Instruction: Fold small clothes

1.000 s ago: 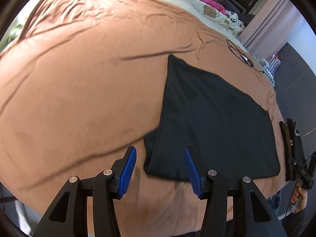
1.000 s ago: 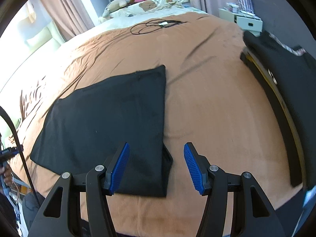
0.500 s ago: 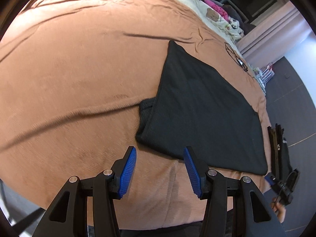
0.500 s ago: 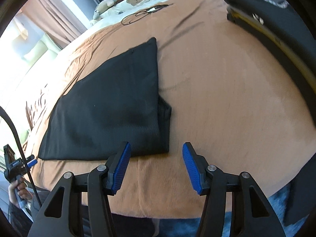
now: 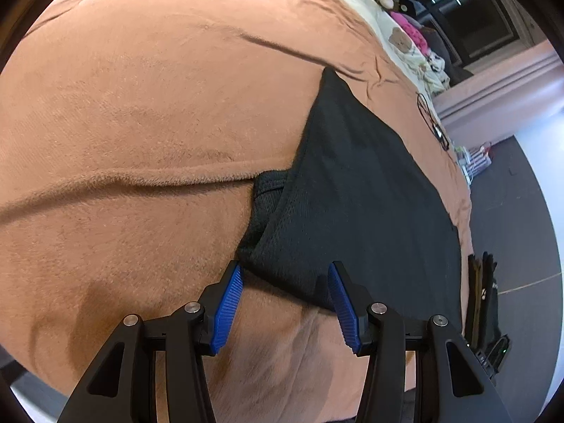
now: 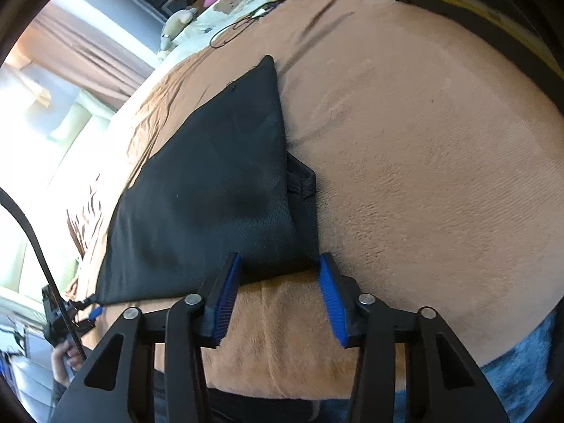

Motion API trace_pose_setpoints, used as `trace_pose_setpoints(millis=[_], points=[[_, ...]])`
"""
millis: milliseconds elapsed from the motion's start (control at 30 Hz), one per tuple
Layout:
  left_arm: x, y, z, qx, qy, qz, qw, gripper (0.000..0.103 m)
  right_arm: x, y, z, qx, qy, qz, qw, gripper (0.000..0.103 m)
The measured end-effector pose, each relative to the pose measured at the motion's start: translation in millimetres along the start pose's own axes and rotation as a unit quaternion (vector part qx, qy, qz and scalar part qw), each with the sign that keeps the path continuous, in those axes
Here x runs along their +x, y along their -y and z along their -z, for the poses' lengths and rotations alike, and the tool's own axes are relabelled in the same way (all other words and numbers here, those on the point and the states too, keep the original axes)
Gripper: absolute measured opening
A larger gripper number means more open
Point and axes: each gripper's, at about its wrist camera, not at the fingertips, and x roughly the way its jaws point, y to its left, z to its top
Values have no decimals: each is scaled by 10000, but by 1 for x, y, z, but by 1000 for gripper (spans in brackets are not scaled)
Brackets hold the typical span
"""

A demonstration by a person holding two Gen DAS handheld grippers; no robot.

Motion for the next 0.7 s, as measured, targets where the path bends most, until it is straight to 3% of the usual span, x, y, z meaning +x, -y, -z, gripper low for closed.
trace_pose_setpoints(millis=[167, 300, 333, 400, 467, 700], points=[[3, -2, -2, -108, 36, 36, 9999, 50, 4, 6, 1, 237, 14, -184, 9995, 42], [3, -10, -6, -380, 134, -50, 9992, 25, 7, 9, 1, 400, 40, -136, 9991, 33], [4, -13, -6, -439, 163, -78, 9989, 15, 8, 10, 1, 437, 52, -93, 9990, 27], [4, -18, -5, -505, 185, -37, 9985, 7, 7, 9, 1, 445, 92, 40, 9990, 12], [0, -18, -4, -484, 222, 29, 9986, 6, 5, 8, 2, 412, 172, 103, 9989, 3], [-22, -16, -2, -487, 387, 172, 9979, 4, -12, -11, 9, 202, 400, 252, 9987, 2]])
